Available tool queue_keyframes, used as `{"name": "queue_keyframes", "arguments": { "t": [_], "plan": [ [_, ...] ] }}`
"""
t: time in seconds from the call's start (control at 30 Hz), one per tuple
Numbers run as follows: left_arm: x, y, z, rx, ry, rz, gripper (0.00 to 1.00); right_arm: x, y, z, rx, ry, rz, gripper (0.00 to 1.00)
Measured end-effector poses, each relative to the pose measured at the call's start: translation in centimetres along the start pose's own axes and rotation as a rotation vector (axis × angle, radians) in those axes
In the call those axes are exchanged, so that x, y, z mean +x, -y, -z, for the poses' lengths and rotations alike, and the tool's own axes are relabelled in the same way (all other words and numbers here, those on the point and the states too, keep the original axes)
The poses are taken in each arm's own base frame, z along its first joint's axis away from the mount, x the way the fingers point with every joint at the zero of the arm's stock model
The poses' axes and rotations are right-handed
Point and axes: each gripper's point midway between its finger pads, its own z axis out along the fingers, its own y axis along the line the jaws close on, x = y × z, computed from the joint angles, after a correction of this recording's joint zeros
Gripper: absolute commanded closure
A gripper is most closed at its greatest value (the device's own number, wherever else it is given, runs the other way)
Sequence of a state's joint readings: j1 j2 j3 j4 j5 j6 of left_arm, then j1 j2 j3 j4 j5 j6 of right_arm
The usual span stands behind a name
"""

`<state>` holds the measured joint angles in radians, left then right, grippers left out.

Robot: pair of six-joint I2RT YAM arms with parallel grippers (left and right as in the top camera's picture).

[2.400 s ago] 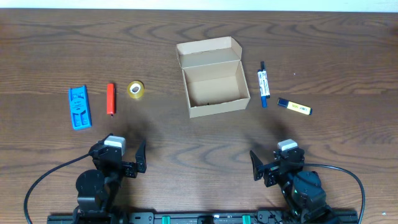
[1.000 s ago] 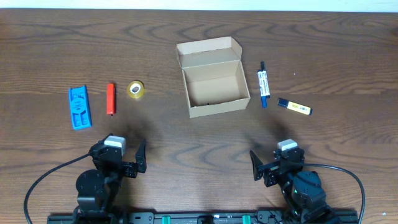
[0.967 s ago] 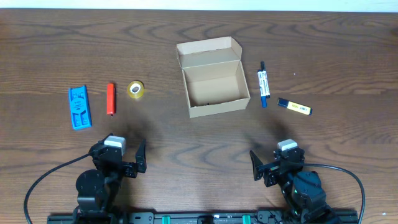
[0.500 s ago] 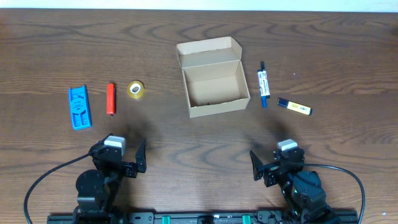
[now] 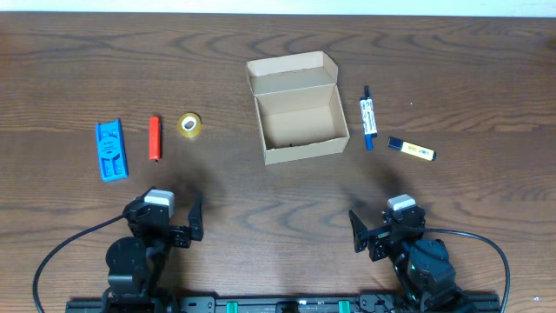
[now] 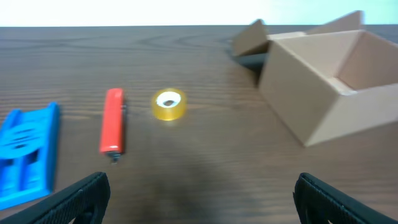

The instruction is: Pack container

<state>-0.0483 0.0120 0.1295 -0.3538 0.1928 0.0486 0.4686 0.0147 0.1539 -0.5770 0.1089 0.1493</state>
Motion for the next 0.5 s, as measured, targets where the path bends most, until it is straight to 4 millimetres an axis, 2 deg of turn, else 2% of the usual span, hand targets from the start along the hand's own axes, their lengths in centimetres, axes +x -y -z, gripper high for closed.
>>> {"name": "queue_keyframes", "arguments": {
  "t": [0.2,0.5],
  "plan": [
    [0.0,-0.9,0.0,-0.054,0.003,0.030,0.05,0.0,0.0,0.0,0.000,0.000,0.000,0.01],
    [1.1,-0.2,-0.1,-0.017,-0.086,0.153,0.05,0.0,0.0,0.0,0.000,0.000,0.000,0.01]
  ]
}}
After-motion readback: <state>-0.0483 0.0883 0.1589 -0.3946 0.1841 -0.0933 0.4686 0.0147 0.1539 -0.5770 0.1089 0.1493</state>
